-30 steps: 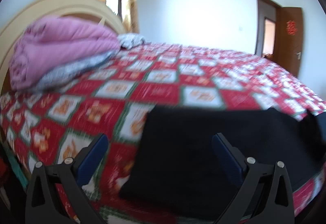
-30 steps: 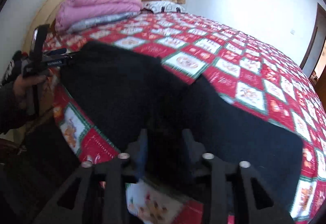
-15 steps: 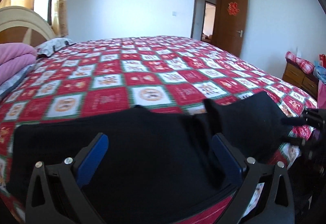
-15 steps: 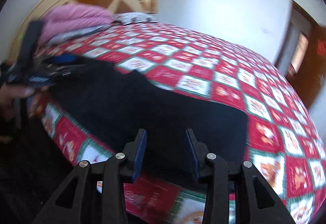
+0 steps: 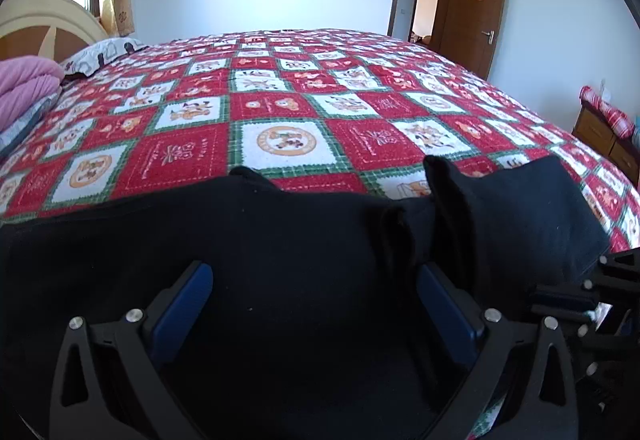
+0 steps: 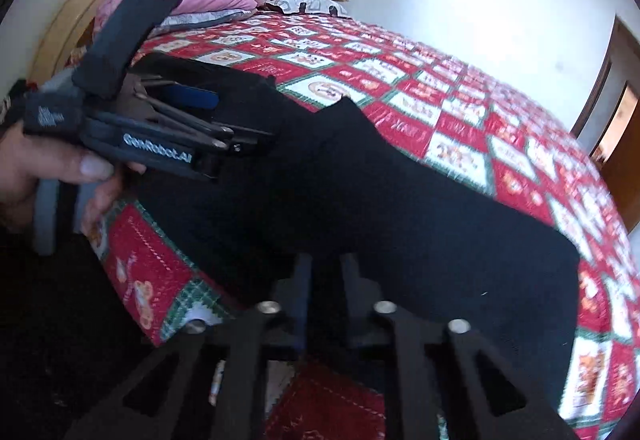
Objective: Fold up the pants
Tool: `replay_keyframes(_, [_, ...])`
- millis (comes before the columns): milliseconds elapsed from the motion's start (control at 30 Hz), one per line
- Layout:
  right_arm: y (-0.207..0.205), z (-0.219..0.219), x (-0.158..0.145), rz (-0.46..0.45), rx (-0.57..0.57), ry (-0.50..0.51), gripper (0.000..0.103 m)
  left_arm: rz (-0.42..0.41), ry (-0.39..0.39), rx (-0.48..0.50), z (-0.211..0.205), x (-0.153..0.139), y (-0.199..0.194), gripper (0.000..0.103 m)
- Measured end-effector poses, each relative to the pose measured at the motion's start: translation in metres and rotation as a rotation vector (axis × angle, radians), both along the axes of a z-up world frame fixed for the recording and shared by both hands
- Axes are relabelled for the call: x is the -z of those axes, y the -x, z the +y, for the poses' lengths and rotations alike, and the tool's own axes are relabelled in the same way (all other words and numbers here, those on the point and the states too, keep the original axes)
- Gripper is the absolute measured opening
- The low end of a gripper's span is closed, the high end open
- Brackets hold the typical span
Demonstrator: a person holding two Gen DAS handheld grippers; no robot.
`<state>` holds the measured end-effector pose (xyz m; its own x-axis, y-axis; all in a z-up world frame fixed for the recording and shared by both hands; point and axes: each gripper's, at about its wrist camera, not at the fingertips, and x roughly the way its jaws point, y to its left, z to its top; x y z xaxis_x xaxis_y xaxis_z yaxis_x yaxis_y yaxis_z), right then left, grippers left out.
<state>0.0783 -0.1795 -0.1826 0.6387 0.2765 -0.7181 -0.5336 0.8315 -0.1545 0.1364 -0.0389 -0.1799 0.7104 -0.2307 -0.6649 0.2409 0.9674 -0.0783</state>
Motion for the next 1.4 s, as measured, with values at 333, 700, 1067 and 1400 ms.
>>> replay_keyframes(333, [0.020, 0.001, -0.008, 0.028, -0.021, -0.038, 0.001, -0.019, -0.005, 0.001, 0.001, 0.002, -0.001, 0.103])
replay_keyframes(700, [0.017, -0.004, -0.004, 0.051, -0.008, -0.011, 0.003, -0.082, 0.072, -0.038, 0.016, -0.020, 0.015, 0.103])
replay_keyframes(1067, [0.022, -0.123, -0.059, 0.039, 0.341, -0.179, 0.003, -0.088, 0.110, 0.105, -0.033, -0.030, 0.029, 0.103])
replay_keyframes(1400, [0.052, -0.081, 0.000, -0.006, 0.296, 0.092, 0.004, -0.076, 0.068, 0.124, -0.052, -0.021, 0.025, 0.103])
